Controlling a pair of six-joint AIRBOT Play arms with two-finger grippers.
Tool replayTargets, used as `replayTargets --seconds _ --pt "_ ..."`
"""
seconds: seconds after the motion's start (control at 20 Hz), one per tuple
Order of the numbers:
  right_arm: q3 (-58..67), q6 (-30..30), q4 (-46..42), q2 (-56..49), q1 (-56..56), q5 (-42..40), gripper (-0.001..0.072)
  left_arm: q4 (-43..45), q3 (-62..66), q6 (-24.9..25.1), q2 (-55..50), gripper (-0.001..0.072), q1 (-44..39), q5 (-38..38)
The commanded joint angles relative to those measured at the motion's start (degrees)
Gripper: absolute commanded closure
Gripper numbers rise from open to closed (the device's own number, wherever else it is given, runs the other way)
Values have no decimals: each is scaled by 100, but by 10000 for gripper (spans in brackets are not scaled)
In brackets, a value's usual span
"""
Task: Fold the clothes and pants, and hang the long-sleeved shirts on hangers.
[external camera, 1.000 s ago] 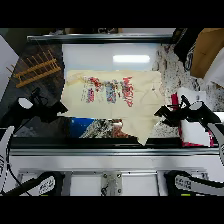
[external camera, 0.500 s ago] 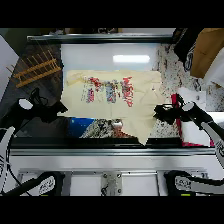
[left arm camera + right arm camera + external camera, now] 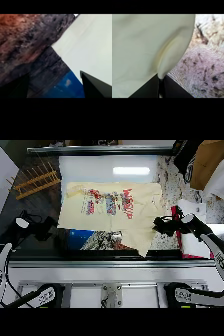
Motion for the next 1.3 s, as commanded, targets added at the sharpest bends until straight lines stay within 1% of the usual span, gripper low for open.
replayTargets --seconds 0.0,0.1,0.15,0.45,0.65,0.8,0.85,0.9,0.95,1.0,1.15,1.25 --pt "4 0 -4 -2 4 4 695 -411 -426 -422 4 37 -28 1005" --pt "2 0 -4 -2 4 4 695 -483 -435 -422 -46 37 -195 1307" --pt "4 0 -4 -2 4 4 695 -481 -350 -420 -160 37 -256 1300" --pt "2 0 -4 -2 4 9 695 -483 435 -422 -1012 36 -529 896" --pt "2 0 -4 -2 4 7 695 -479 651 -422 -1163 37 -710 804" --pt "2 2 -2 -2 4 9 695 -476 651 -424 -1163 38 -750 885" --pt "2 0 -2 -2 4 11 695 -476 649 -422 -1163 112 -750 881" --pt "2 2 -2 -2 4 11 695 -470 651 -420 -1161 381 -743 879" --pt "2 2 -2 -2 4 11 695 -470 649 -420 -1163 636 -743 887" --pt "2 2 -2 -2 4 13 695 -470 649 -420 -1163 699 -745 896" --pt "31 0 -2 9 4 59 695 -474 651 -417 -1102 700 -743 850" --pt "210 -201 -7 149 -7 282 695 -472 667 -369 -754 700 -723 931"
